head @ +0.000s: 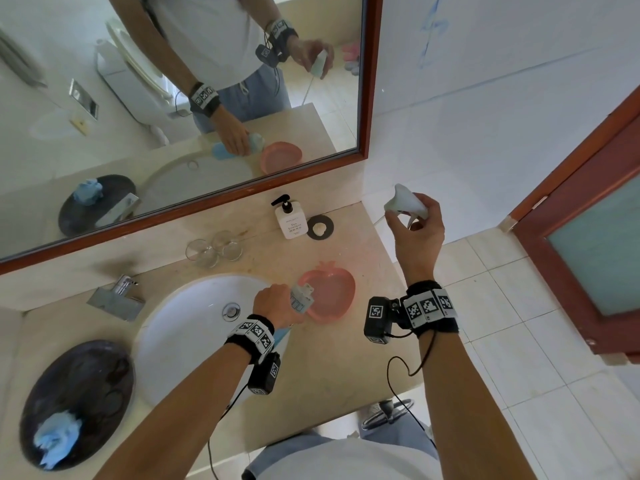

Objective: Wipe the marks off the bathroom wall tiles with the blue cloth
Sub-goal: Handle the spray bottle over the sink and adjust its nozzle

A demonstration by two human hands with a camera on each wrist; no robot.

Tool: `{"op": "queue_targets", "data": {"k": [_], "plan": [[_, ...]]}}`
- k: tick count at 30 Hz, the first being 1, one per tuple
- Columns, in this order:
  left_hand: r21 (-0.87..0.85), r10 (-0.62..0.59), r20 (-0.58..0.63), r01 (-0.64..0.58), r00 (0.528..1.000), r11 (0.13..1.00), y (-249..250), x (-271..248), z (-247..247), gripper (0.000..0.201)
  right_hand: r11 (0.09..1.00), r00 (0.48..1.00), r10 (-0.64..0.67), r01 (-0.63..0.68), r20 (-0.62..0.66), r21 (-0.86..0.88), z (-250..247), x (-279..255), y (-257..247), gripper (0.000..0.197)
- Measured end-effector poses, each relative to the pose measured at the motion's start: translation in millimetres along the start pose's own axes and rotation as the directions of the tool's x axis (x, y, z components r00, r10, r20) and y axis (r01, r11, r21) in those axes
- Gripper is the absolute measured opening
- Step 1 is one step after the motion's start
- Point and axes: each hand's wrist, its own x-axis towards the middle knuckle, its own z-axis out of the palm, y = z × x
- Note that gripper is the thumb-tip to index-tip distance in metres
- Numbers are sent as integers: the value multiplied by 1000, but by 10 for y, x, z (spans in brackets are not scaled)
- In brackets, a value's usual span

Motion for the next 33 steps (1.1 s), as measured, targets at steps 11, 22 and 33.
{"op": "queue_targets", "data": {"k": [11,22,33], "plan": [[80,20,25,-22,999,997,-46,15,58,50,1000,1000,-5,5,18,-12,46,9,17,50],[148,2,52,-10,999,989,-65,-12,118,49,1000,1000,-3,3,31,-23,60,-20,20,50],[187,-19,67,6,998,982,-70,-22,151,50,1000,1000,8,-8,29,-16,44,-44,30,52]]}}
